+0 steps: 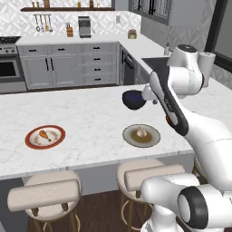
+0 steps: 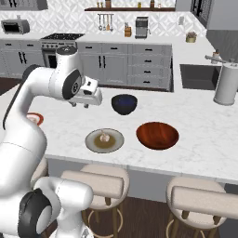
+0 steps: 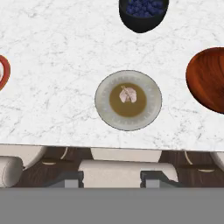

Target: Pick the chicken drumstick and garlic from their plates and place them in the bowl. Then put the bowl in the fridge.

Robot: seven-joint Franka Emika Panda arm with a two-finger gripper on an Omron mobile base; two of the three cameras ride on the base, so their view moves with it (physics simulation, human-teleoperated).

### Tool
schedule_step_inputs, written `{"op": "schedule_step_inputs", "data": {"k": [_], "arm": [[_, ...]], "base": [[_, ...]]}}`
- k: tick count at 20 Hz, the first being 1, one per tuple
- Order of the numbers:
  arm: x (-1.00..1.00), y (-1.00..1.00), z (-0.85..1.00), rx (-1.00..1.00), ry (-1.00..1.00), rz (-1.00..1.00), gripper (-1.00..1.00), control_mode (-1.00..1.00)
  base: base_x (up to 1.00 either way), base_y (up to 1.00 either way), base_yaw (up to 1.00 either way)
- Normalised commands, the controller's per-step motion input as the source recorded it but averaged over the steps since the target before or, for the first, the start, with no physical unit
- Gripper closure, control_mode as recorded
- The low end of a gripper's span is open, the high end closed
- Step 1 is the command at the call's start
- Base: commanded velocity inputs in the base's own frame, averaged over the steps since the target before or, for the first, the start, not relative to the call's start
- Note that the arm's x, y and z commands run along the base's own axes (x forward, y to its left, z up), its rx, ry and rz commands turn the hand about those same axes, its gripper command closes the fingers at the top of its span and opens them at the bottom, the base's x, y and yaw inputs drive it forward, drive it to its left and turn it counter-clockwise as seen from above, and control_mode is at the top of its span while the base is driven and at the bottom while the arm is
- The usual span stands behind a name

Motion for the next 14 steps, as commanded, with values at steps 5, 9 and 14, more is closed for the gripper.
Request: {"op": "schedule_step_inputs", "data": {"k": [5,9,14], "arm": [[0.48,0.03,0.00,-0.01,0.02,0.00,-1.00,-1.00],[0.86,0.00,0.00,-0.17,0.11,-0.01,-1.00,-1.00],[0.99,0.01,0.00,-0.20,0.25,-0.01,-1.00,-1.00]], "base": [[0.00,0.00,0.00],[0.00,0.00,0.00],[0.00,0.00,0.00]]}}
